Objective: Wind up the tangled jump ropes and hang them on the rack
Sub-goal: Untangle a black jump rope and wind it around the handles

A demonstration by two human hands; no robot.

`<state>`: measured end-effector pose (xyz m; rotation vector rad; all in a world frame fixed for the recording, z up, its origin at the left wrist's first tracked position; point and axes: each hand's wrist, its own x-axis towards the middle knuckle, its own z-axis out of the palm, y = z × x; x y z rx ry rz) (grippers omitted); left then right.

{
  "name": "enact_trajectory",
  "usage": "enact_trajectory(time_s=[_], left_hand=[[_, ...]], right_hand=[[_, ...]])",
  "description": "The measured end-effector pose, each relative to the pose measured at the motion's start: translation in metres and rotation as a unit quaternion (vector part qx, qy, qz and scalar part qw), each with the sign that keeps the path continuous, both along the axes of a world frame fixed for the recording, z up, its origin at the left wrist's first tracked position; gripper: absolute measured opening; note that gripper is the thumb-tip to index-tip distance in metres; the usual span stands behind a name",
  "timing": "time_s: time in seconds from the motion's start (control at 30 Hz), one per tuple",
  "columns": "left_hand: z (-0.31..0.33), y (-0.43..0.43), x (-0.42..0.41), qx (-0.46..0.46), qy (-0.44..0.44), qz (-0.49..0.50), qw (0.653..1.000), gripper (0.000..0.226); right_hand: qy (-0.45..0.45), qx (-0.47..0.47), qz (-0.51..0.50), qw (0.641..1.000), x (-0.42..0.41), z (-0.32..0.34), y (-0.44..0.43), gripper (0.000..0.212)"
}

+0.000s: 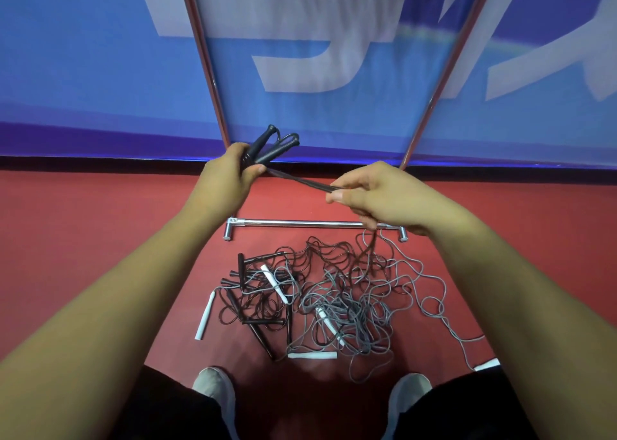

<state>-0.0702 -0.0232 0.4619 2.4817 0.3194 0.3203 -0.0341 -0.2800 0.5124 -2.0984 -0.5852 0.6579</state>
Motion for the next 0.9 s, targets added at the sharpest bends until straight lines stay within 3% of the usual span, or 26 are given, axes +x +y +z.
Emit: enact_trajectory(time_s=[0.2, 0.4, 0.53, 0.67, 0.77, 0.9], left_hand=[[-0.01, 0.005, 0.003, 0.072, 0.036, -0.013, 0.997, 0.039], [-0.023, -0.01, -0.002, 0.081, 0.149, -0.167, 0.971, 0.037], [-0.023, -0.03, -0.008, 0.094, 0.2, -0.307, 0.926, 0.049], [-0.014, -0.04, -0.011, 0.058, 0.212, -0.367, 0.904, 0.061], [-0.008, -0.038, -0.014, 0.043, 0.209, -0.391, 0.896, 0.05], [-0.002, -0.041, -0.023, -0.034, 0.217, -0.424, 0.879, 0.019]], right_hand=[[0.028, 0.054, -0.009, 0.998, -0.01, 0.001, 0.011, 0.011], [-0.058, 0.07, -0.072, 0.993, 0.0, 0.007, 0.011, 0.016], [-0.082, 0.072, -0.124, 0.986, 0.013, 0.001, 0.008, 0.012], [-0.092, 0.073, -0.139, 0.983, 0.023, 0.0, 0.004, 0.013], [-0.115, 0.056, -0.143, 0.981, 0.026, -0.001, 0.001, 0.012], [-0.131, 0.048, -0.164, 0.977, 0.032, -0.008, -0.004, 0.008]])
